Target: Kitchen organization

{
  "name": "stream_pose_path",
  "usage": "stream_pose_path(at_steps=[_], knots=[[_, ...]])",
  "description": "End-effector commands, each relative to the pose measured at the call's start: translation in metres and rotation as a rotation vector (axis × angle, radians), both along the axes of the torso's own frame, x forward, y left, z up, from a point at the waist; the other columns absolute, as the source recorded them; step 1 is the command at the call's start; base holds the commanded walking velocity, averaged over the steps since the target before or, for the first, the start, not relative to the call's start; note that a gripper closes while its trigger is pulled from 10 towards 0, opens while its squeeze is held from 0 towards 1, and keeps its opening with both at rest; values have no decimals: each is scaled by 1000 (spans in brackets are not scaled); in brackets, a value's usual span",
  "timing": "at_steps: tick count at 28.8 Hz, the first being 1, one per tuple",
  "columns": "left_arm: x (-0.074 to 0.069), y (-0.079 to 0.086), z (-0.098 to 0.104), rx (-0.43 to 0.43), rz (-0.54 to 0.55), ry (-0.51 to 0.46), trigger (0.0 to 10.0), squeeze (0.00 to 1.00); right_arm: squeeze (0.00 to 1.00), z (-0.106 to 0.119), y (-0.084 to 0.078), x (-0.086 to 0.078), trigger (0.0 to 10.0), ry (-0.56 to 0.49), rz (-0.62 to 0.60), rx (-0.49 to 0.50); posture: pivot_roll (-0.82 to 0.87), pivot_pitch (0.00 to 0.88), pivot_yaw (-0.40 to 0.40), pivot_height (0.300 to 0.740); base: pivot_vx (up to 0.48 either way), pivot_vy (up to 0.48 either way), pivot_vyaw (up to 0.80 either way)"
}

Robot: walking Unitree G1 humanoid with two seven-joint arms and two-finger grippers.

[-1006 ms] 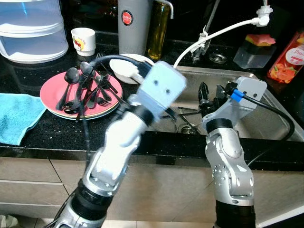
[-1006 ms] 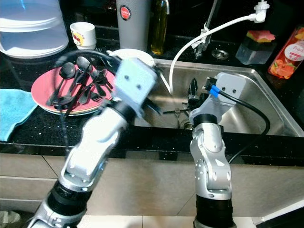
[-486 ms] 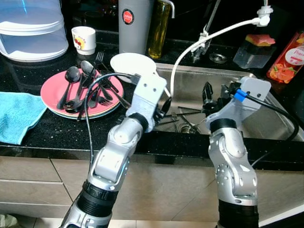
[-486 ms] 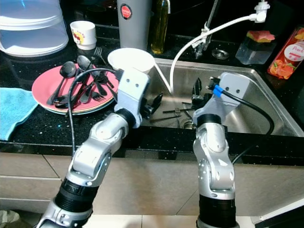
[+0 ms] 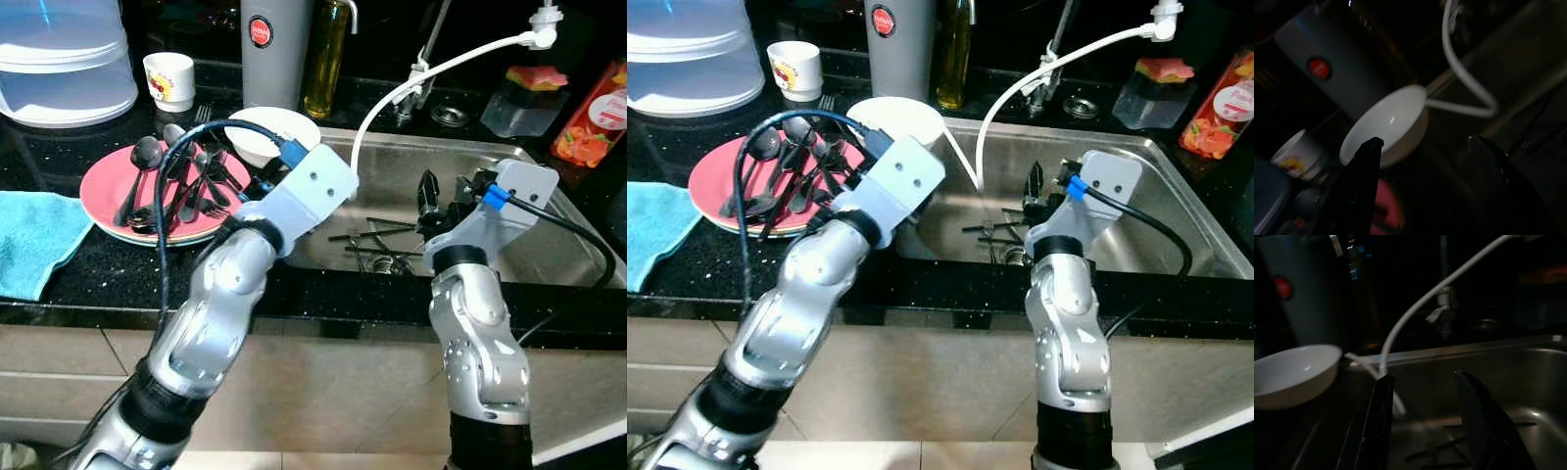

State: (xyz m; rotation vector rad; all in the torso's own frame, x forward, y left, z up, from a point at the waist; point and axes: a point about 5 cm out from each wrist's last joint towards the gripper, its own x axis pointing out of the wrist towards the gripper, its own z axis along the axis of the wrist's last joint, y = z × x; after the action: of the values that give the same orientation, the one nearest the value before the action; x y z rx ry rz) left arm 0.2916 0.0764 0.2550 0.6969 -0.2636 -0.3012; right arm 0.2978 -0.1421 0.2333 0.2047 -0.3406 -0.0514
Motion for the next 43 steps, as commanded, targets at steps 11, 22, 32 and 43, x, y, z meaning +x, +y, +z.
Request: stream_pose_path(at_steps=[11,22,32,43], knots=[[-39,30,-15,308,-58,43,10000,0,0,-17,29,-16,10000,73,540,-155,222,61,-64,740,0,0,0],[-43,34,-25,403,-81,107,10000,0,0,-9,41,-31,10000,28,728,-94,222,56,-61,740,0,0,0],[-18,29,-46,446,-4,100,10000,0,0,-4,42,-33,10000,10,782,-74,207,40,-71,740,0,0,0],[-5,19,-46,450,-8,3,6980,0,0,-3,46,-36,10000,11,811,-62,196,51,-76,740,0,0,0]])
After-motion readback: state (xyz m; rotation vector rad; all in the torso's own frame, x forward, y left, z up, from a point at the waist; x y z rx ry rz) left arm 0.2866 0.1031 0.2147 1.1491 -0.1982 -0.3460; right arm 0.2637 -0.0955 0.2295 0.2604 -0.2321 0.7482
